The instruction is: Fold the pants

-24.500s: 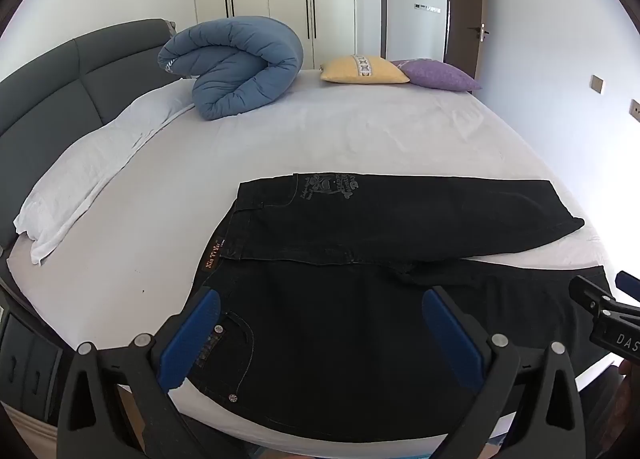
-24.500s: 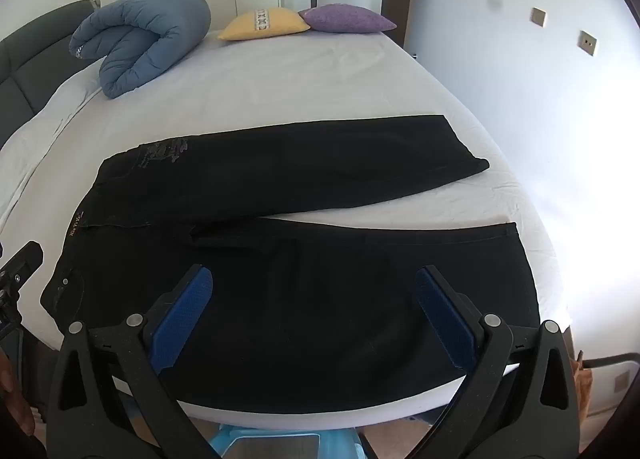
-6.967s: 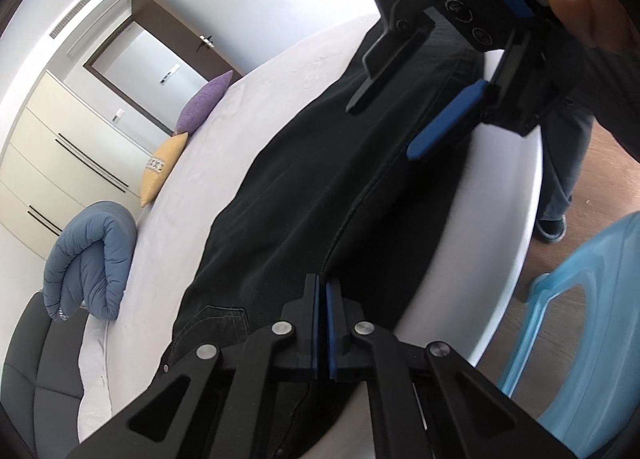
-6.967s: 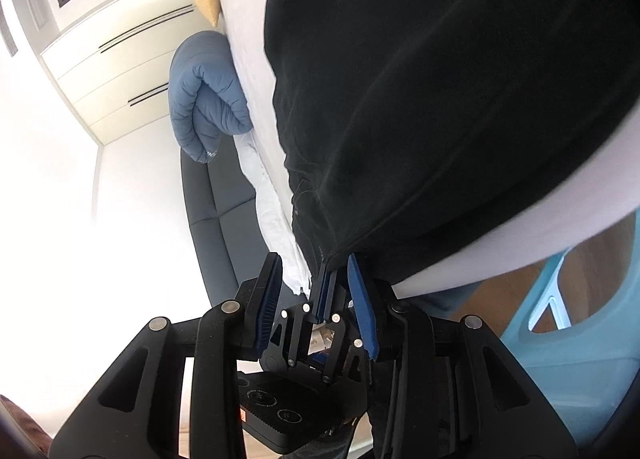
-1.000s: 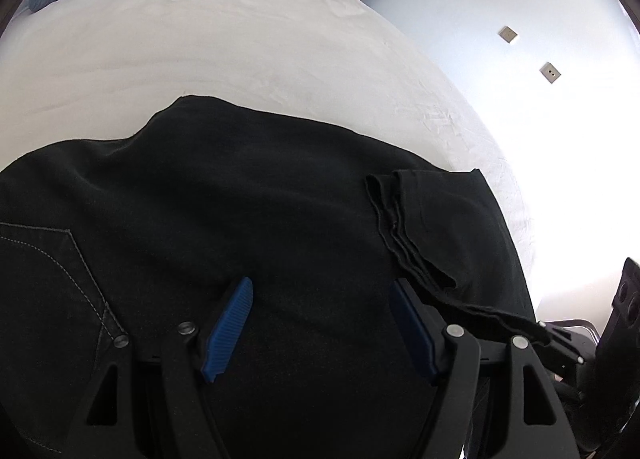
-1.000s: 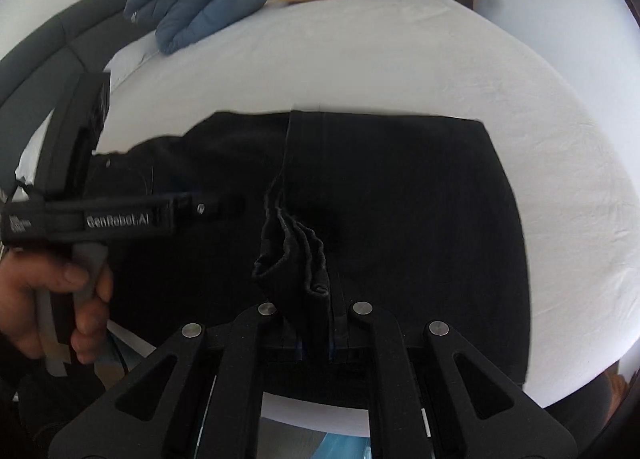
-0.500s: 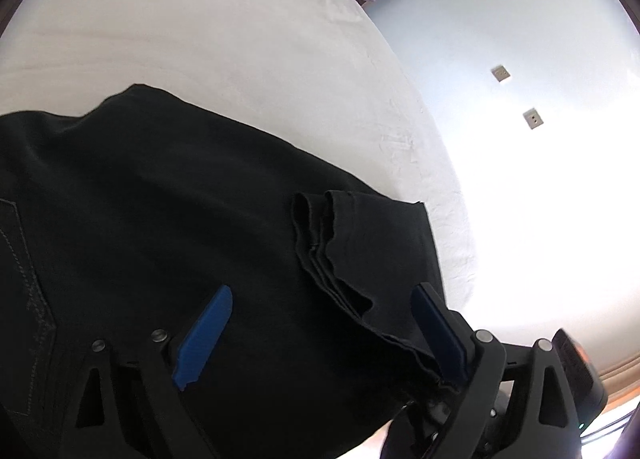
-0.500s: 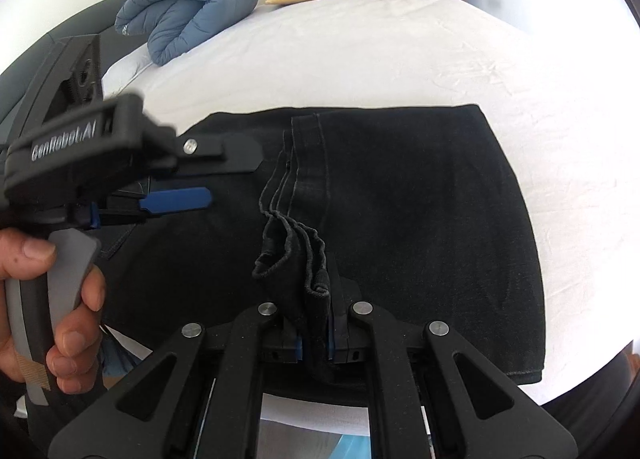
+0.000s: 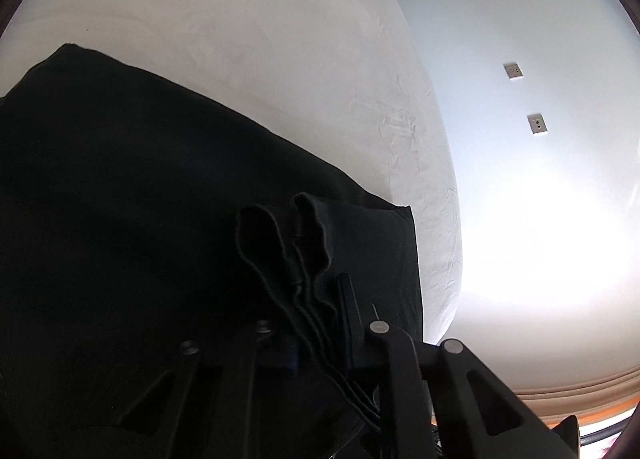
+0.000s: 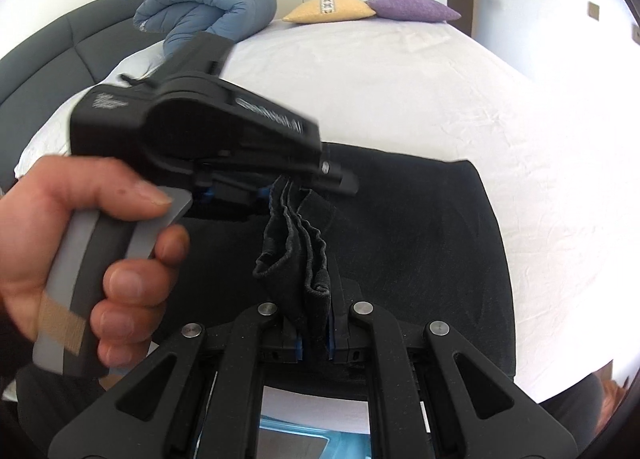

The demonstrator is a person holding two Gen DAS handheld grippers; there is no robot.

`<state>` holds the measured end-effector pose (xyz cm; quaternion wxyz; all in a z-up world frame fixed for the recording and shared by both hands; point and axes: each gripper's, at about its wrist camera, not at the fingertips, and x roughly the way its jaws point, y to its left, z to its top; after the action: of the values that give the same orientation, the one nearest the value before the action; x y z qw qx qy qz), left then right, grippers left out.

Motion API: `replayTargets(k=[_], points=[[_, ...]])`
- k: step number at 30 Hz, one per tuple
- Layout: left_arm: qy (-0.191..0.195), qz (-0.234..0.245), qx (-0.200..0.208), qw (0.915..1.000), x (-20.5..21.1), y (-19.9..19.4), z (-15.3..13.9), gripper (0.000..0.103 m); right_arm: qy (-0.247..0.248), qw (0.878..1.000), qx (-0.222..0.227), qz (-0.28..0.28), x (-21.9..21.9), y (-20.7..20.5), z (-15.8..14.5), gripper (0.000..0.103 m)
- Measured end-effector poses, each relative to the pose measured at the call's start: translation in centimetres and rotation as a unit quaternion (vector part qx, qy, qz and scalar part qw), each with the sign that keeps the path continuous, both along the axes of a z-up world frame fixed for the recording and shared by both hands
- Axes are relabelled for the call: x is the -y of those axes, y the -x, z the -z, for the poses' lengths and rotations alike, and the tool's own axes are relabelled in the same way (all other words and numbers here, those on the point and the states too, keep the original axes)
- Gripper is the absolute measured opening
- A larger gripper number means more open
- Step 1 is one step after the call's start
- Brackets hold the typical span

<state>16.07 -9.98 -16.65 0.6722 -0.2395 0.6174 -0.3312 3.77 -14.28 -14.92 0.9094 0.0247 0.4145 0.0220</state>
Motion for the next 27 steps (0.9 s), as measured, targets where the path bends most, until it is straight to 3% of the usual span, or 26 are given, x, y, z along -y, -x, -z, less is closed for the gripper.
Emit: replayTargets(k=[7, 17, 27], points=[[-0.041, 0.054, 0.044, 0.9967, -2.7, -1.6, -1.7, 0.009, 0.016, 0.998, 0.002, -0.052, -3.3, -0.2, -1.4, 0.007], [-0.097, 0.058, 0.052, 0.9923, -8.2, -5.1, -0.3, 0.01, 0.011, 0.992, -0.031, -0.125, -10.1, -2.8, 0.1, 0.008], [-0.096, 0.053, 0.063, 0.9919, -8.8, -5.7, 0.4, 0.012, 0.003, 0.989, -0.07, -0.132, -11.5, -1.7, 2.6, 0.01]])
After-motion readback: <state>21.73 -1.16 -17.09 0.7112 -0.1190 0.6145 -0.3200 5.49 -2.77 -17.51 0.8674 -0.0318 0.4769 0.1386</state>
